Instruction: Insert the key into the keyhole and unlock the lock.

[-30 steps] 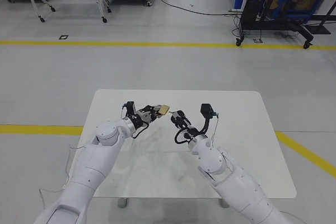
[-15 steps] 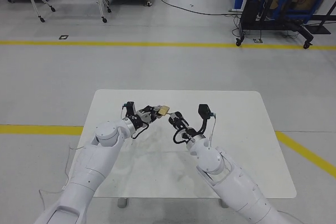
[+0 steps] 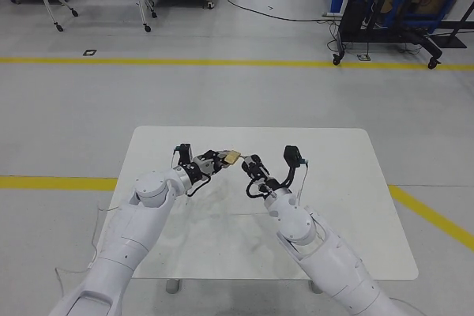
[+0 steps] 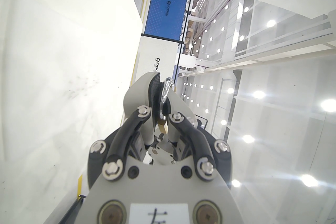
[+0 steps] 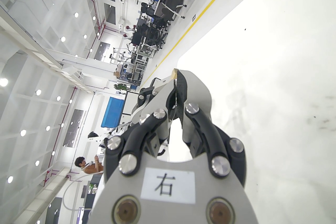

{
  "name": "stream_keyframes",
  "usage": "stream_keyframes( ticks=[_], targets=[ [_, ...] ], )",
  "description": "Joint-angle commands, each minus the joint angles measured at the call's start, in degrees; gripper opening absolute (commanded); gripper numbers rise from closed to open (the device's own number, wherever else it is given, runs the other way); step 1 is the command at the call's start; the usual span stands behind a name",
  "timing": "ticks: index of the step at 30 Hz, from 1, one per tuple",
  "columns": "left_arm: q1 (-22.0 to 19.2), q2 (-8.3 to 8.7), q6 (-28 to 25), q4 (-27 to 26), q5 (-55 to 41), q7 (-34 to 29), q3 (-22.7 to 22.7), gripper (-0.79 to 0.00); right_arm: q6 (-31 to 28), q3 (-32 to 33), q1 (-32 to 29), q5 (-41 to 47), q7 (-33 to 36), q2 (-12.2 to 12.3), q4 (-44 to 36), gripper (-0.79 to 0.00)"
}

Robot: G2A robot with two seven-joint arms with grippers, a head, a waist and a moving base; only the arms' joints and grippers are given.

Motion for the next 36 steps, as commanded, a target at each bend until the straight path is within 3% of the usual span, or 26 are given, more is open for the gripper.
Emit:
stream_keyframes(
  ticks=[1,36],
  targets=[
    [0.0,-0.01,0.0,0.0,0.1,-0.1,0.0,-0.785,0.1,-0.1,0.1,-0.2,0.2,-0.2,0.1,-0.785],
    [0.1,-0.05,-0.1,0.0,0.5,-0.4,-0.8,-0.785,1.9,3.1,-2.6,-1.1,7.7,-1.2,-2.2,-0.785]
  ],
)
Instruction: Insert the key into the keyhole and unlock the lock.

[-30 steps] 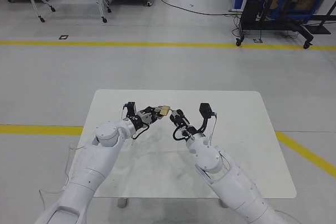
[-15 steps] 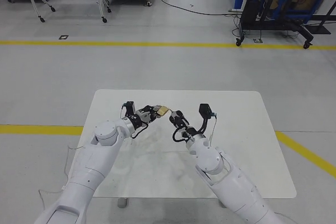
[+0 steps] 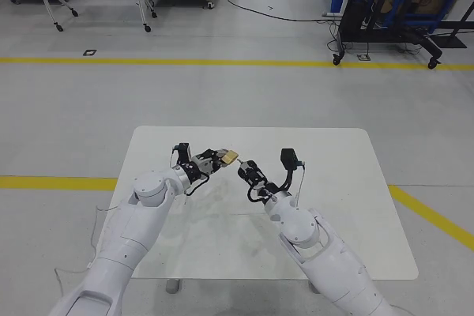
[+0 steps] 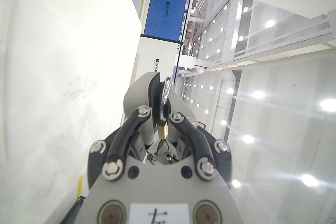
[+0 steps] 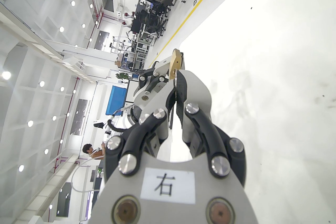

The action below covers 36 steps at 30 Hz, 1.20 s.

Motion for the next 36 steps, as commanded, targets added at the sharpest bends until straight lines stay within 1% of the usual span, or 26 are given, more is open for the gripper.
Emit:
stream_keyframes(
  ticks=[1,16,36],
  targets=[
    [0.1,0.00,0.0,-0.1,0.1,-0.1,0.0,-0.785,0.3,-0.2,0.5,0.5,0.0,-0.2,0.9,-0.785],
    [0.3,-0.01,-0.2,-0.6,1.2,-0.2,0.2,-0.785,0.6,-0.5,1.7,0.0,-0.3,-1.2,2.2,-0.785],
    [0.5,-0.02,-0.7,-0.7,1.1,0.9,-0.5,-0.785,0.5,0.8,-1.1,-1.1,0.7,-1.5,-1.1,-0.785]
  ],
)
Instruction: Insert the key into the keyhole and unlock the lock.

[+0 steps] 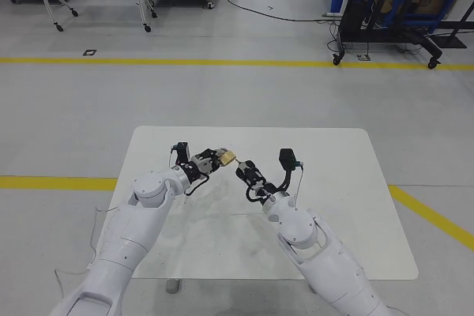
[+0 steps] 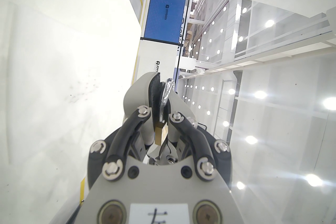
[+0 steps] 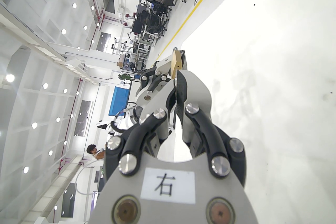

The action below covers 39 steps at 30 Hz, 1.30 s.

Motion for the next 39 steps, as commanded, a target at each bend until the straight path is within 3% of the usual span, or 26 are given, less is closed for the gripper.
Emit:
stream_keyframes(
  ticks=[1,24,39],
  targets=[
    [0.0,0.00,0.0,0.0,0.0,-0.2,0.0,-0.785,0.1,-0.1,0.0,-0.1,0.1,-0.1,0.0,-0.785],
    [0.3,-0.02,0.5,-0.3,-0.1,-0.5,-0.2,-0.785,-0.5,-1.8,1.4,0.1,-2.6,-1.7,2.6,-0.785],
    [-0.2,-0.33,3.7,0.9,-3.5,-0.5,-0.6,-0.785,0.2,-2.9,1.4,-1.9,-7.3,-2.9,3.6,-0.785]
  ],
)
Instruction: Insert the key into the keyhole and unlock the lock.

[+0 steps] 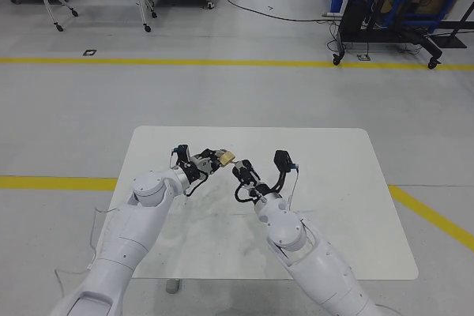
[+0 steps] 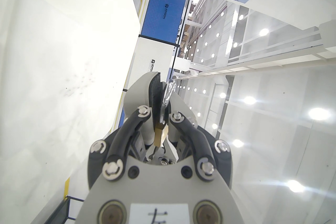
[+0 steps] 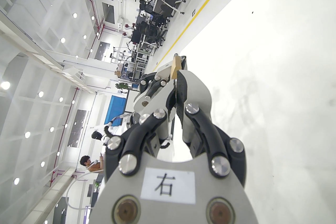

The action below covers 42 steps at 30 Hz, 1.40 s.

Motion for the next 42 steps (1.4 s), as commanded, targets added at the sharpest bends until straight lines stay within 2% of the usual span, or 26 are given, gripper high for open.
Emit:
stream_keyframes(
  ticks=[1,22,37,42],
  targets=[
    [-0.1,-0.02,0.0,0.1,0.0,0.0,0.0,-0.785,0.2,-0.1,0.2,0.1,-0.2,-0.2,0.4,-0.785],
    [-0.2,-0.16,0.4,0.4,0.0,-0.7,0.5,-0.785,0.0,0.8,0.2,-0.9,-1.7,-1.3,1.5,-0.785],
    [0.2,-0.22,1.1,0.2,-1.0,-0.4,0.2,-0.785,-0.3,-0.9,-0.4,-2.8,-1.2,-2.1,1.3,-0.785],
    [0.2,-0.17,1.4,0.2,-1.0,-0.5,0.1,-0.785,-3.6,-0.5,-0.9,-7.9,-1.8,-1.8,0.5,-0.785]
  ],
)
